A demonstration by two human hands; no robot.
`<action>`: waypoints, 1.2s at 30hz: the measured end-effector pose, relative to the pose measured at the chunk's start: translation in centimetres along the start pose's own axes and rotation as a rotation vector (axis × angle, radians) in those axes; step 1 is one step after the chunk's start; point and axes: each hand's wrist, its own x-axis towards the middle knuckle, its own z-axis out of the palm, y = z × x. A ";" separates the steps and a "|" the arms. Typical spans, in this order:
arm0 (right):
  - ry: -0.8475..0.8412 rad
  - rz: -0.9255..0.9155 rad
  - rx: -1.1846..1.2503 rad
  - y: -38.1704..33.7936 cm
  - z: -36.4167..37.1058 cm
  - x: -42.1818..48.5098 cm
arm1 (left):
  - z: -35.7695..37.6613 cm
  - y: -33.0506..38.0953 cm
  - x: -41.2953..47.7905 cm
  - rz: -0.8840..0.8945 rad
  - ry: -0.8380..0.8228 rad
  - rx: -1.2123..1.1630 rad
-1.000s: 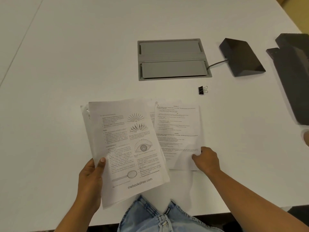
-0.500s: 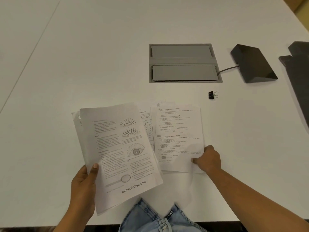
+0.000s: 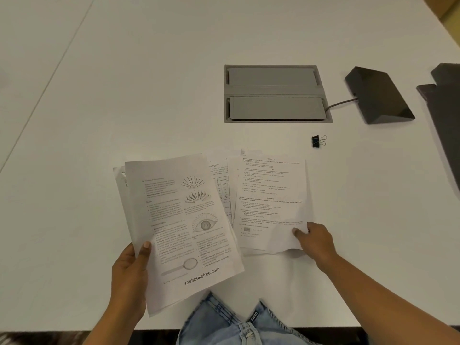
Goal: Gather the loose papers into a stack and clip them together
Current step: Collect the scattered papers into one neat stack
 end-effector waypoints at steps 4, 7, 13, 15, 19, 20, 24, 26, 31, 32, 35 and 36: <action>0.032 -0.049 0.257 1.1 -2.7 -1.2 | 0.2 -0.2 0.2 0.023 0.003 0.035; 0.060 -0.058 0.439 1.6 -5.4 -2.4 | 0.7 -0.6 0.4 0.042 0.040 0.042; -0.033 -0.120 0.674 0.9 -8.4 -5.5 | 2.7 -1.1 0.4 0.028 -0.014 0.013; -0.107 -0.146 0.705 0.3 -8.2 -6.2 | 4.3 -0.9 0.0 -0.005 -0.082 -0.014; -0.219 -0.194 0.708 -0.6 -7.0 -7.2 | 7.9 -0.1 -0.6 -0.033 -0.209 -0.046; -0.229 -0.212 0.691 -0.8 -6.6 -7.4 | 8.7 0.1 -0.7 -0.047 -0.236 -0.052; -0.146 -0.297 0.518 -1.2 -5.4 -7.8 | 11.2 1.3 -1.6 -0.107 -0.322 -0.139; -0.117 -0.294 0.423 -1.4 -5.2 -7.8 | 12.1 1.8 -2.4 -0.103 -0.386 -0.197; -0.353 -0.237 0.586 -1.3 -5.8 -7.5 | 13.6 2.5 -3.7 -0.099 -0.406 -0.217; -0.349 -0.259 0.575 -1.3 -5.8 -7.5 | 13.8 2.6 -3.8 -0.105 -0.371 -0.198; -0.339 -0.290 0.547 -0.9 -5.9 -7.6 | 14.1 2.7 -3.8 0.002 -0.373 -0.142; -0.356 -0.295 0.544 -0.8 -6.0 -7.5 | 14.1 2.7 -3.8 0.052 -0.403 -0.126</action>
